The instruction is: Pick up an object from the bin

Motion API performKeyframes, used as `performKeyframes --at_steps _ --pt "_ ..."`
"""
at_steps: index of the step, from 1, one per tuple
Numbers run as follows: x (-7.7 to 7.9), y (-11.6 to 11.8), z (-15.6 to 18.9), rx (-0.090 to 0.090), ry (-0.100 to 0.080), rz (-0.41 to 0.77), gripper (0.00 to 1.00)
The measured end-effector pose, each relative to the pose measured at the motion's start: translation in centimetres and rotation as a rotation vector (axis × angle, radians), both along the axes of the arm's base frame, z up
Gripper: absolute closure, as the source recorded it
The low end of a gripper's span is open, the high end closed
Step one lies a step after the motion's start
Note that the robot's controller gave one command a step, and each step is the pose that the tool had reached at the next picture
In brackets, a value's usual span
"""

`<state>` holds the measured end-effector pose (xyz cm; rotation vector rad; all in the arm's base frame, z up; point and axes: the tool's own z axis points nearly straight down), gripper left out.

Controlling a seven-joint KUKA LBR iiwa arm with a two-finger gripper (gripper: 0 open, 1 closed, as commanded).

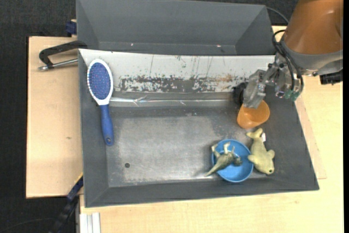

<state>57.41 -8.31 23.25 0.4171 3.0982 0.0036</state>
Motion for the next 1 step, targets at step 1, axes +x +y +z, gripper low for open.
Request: performKeyframes --at_steps 1 --pt "2.45 -0.65 -7.52 -0.001 0.017 0.221 1.0"
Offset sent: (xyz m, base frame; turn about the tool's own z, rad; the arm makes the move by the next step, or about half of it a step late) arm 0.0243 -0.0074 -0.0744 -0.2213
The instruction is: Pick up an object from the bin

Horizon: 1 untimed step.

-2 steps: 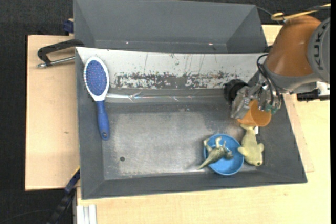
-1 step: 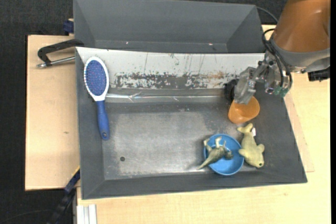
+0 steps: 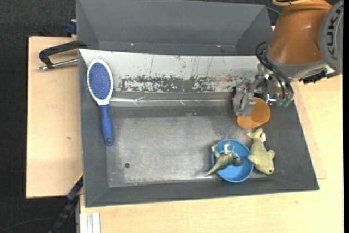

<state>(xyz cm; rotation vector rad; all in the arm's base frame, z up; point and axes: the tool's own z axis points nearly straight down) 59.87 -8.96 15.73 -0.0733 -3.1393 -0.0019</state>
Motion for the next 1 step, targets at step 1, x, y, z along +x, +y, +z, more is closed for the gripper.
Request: performKeyframes --at_steps 1 --pt "-4.15 -3.6 1.61 -0.002 -0.002 0.086 1.0"
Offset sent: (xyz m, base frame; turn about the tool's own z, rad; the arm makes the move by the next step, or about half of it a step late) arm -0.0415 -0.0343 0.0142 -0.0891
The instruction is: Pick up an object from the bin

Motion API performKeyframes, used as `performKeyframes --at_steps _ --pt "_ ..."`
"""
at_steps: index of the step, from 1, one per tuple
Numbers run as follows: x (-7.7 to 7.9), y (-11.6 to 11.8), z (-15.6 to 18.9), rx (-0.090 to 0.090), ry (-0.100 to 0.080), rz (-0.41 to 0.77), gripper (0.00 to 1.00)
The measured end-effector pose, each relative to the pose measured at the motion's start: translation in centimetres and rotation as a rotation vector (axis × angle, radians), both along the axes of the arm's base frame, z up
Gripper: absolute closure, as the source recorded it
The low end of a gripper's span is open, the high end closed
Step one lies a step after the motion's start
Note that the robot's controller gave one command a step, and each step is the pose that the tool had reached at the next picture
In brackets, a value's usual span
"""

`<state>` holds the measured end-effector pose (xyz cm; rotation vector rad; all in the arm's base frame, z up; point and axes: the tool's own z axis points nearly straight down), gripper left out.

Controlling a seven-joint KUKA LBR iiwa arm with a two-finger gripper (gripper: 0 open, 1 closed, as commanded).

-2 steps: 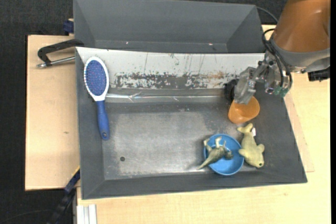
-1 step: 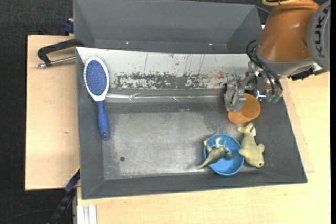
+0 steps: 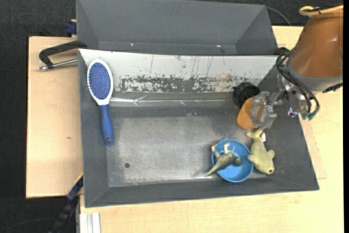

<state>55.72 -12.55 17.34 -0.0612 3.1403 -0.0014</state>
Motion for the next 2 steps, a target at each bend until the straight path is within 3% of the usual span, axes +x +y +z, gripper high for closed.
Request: performKeyframes --at_steps 1,2 --pt "0.1 0.2 -0.1 0.002 -0.001 0.003 0.0" --pt "1.0 0.1 -9.0 0.003 0.002 -0.172 0.0"
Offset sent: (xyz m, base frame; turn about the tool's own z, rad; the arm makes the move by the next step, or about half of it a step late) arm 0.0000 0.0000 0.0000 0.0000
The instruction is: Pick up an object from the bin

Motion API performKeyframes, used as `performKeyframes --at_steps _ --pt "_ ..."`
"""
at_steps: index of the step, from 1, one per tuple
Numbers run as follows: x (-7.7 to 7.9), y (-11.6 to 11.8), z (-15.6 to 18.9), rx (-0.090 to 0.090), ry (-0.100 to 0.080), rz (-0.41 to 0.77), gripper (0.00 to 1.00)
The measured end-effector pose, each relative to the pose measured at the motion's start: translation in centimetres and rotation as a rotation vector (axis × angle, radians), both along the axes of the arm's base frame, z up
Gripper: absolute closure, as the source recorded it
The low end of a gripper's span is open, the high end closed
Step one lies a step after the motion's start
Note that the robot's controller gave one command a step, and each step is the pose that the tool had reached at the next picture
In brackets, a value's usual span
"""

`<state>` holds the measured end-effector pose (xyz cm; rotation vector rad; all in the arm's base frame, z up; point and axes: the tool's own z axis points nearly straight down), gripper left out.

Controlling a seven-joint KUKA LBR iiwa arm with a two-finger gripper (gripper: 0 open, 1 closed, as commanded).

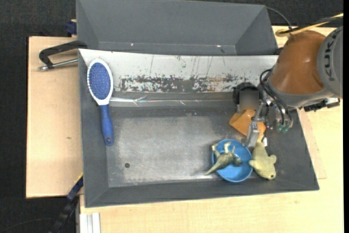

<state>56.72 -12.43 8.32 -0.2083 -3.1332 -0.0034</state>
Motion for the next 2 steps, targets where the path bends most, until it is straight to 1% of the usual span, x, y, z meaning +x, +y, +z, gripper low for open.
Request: performKeyframes --at_steps 1,2 --pt "0.2 0.3 0.3 0.003 -0.005 0.002 1.0" --pt "-1.0 1.2 14.9 -0.005 -0.016 0.171 1.0"
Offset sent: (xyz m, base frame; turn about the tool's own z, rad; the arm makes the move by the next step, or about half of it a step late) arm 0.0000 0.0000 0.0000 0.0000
